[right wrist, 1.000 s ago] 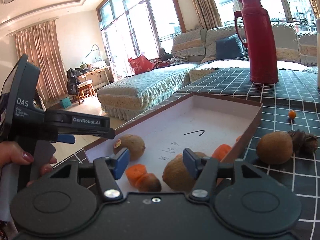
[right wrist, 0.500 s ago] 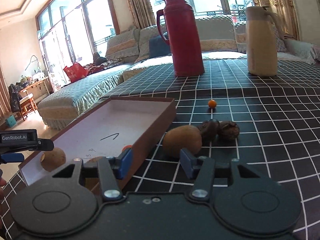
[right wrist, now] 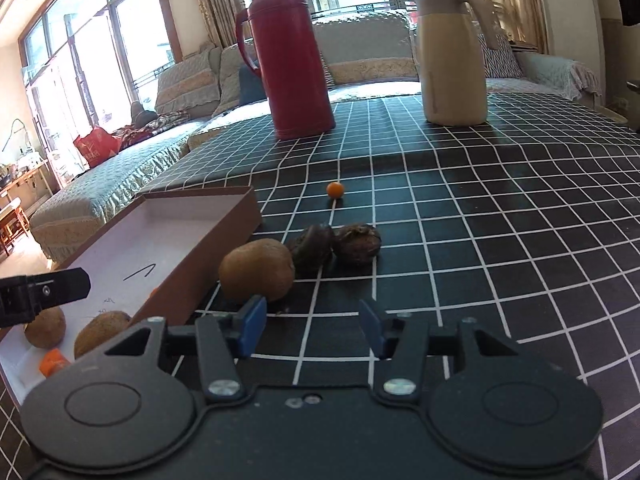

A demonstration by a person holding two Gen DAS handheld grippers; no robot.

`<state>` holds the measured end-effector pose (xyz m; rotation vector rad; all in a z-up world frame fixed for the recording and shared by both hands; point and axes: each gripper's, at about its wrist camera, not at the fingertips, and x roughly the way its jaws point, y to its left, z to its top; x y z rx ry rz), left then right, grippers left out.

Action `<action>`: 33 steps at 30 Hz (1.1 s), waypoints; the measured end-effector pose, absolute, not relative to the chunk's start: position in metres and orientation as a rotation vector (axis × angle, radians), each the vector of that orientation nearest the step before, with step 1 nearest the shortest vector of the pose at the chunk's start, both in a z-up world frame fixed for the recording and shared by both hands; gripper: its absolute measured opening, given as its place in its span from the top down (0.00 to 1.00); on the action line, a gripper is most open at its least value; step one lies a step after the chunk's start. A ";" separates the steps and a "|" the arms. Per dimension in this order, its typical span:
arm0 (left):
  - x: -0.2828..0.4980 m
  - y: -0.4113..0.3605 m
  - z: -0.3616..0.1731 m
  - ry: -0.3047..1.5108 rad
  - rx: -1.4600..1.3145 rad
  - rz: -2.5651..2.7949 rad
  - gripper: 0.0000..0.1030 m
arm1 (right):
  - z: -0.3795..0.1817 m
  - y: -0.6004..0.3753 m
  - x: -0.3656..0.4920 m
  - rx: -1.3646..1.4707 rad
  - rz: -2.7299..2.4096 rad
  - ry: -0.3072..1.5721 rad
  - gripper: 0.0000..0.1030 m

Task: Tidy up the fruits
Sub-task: 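Move the right tool to a dark wrinkled nut and close on it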

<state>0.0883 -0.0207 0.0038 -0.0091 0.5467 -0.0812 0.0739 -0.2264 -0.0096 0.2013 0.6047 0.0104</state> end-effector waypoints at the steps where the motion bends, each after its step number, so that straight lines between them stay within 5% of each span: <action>1: 0.087 -0.026 0.004 0.539 -0.002 -0.098 0.02 | -0.009 -0.230 0.074 0.201 -0.002 0.604 0.51; 15: 0.080 -0.067 -0.006 0.625 0.099 -0.129 0.02 | -0.020 -0.269 0.118 0.141 -0.033 0.617 0.52; 33: 0.080 -0.012 0.001 0.606 0.086 0.199 0.02 | -0.040 -0.248 0.170 0.061 0.020 0.653 0.57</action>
